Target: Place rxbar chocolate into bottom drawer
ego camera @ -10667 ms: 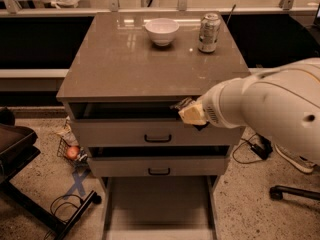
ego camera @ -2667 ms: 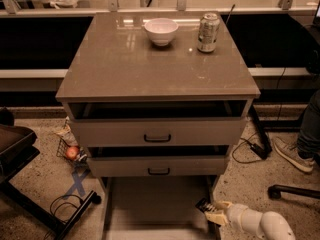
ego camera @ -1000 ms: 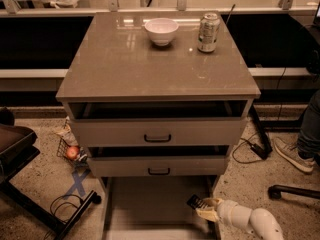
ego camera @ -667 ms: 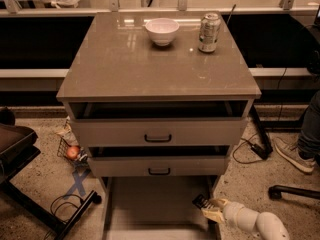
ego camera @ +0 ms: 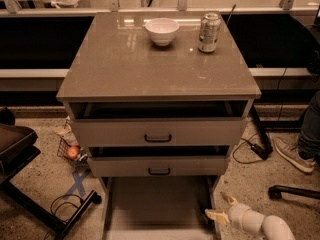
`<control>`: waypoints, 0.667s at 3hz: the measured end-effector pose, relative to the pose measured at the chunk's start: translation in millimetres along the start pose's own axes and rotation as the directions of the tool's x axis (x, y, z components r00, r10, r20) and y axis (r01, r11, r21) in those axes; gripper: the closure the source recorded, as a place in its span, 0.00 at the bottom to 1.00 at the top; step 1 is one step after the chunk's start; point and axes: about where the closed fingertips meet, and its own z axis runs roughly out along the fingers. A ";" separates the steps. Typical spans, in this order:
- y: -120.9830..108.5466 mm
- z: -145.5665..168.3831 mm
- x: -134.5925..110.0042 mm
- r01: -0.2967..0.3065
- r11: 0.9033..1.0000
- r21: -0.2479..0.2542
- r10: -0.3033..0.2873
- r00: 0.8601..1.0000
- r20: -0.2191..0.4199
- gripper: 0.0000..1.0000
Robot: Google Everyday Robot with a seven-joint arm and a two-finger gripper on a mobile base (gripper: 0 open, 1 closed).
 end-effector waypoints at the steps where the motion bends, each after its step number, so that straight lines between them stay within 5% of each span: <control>1: -10.3 -15.4 2.1 -0.009 0.999 0.034 0.009 1.000 0.014 0.00; 2: -10.3 -15.4 2.1 -0.009 0.999 0.034 0.009 1.000 0.014 0.00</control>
Offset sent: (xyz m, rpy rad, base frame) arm -0.0017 -0.0076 0.0023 -0.0009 -0.0063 -0.0151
